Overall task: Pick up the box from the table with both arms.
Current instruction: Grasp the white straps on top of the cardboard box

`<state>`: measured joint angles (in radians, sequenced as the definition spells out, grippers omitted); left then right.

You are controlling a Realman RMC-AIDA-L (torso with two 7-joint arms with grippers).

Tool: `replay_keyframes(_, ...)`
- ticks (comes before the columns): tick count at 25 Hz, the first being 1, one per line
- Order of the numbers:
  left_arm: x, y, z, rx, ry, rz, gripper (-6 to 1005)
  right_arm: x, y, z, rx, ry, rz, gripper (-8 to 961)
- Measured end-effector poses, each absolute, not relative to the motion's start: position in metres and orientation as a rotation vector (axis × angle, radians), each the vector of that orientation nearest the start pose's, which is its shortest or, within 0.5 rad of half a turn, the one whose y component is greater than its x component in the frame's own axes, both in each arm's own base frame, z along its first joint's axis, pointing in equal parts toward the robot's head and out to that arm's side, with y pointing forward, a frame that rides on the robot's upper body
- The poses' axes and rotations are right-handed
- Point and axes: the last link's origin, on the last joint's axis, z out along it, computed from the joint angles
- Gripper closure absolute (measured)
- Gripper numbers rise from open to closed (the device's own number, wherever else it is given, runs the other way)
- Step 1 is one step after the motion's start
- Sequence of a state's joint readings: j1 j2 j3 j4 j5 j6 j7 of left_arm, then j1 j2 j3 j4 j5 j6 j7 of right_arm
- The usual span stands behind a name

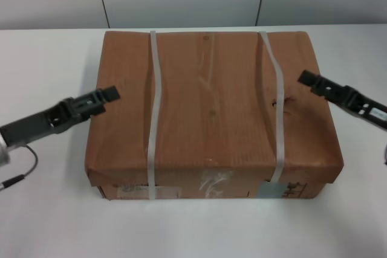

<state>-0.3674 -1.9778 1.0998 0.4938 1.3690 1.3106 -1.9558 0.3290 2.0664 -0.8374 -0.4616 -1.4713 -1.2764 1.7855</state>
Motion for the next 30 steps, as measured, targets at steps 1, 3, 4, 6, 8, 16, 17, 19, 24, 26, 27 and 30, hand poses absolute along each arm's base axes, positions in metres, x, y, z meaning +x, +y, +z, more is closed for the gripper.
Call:
replay_keyframes(1, -0.304, 0.321, -0.001, -2.144, -1.656, -1.030, 138, 0.327, 0.308, -0.006, -1.957, 1.563, 1.098, 94)
replay_keyframes(3, -0.301, 0.322, -0.009, -2.168, -1.651, -0.994, 138, 0.323, 0.311, -0.014, -1.982, 1.568, 1.068, 94)
replay_keyframes(4, -0.300, 0.323, -0.012, -2.176, -1.648, -0.984, 138, 0.321, 0.313, -0.018, -2.001, 1.563, 1.052, 95)
replay_keyframes(6, -0.296, 0.326, -0.020, -2.195, -1.639, -0.953, 139, 0.317, 0.316, -0.026, -2.030, 1.564, 1.025, 96)
replay_keyframes(8, -0.291, 0.331, -0.029, -2.222, -1.621, -0.902, 139, 0.315, 0.318, -0.034, -2.046, 1.571, 0.999, 97)
replay_keyframes(16, -0.283, 0.339, -0.047, -2.274, -1.584, -0.776, 141, 0.311, 0.321, -0.049, -2.104, 1.547, 0.916, 101)
replay_keyframes(17, -0.282, 0.339, -0.049, -2.283, -1.582, -0.771, 141, 0.310, 0.322, -0.049, -2.110, 1.540, 0.914, 101)
replay_keyframes(19, -0.279, 0.339, -0.053, -2.300, -1.582, -0.760, 142, 0.308, 0.324, -0.050, -2.125, 1.520, 0.911, 102)
replay_keyframes(24, -0.270, 0.341, -0.063, -2.342, -1.584, -0.748, 139, 0.299, 0.329, -0.057, -2.178, 1.474, 0.899, 104)
replay_keyframes(26, -0.263, 0.342, -0.068, -2.369, -1.575, -0.752, 138, 0.295, 0.331, -0.059, -2.197, 1.456, 0.895, 105)
replay_keyframes(27, -0.261, 0.342, -0.068, -2.374, -1.572, -0.754, 138, 0.294, 0.332, -0.060, -2.204, 1.448, 0.892, 106)
replay_keyframes(30, -0.255, 0.340, -0.074, -2.405, -1.559, -0.760, 136, 0.291, 0.335, -0.062, -2.221, 1.421, 0.881, 107)
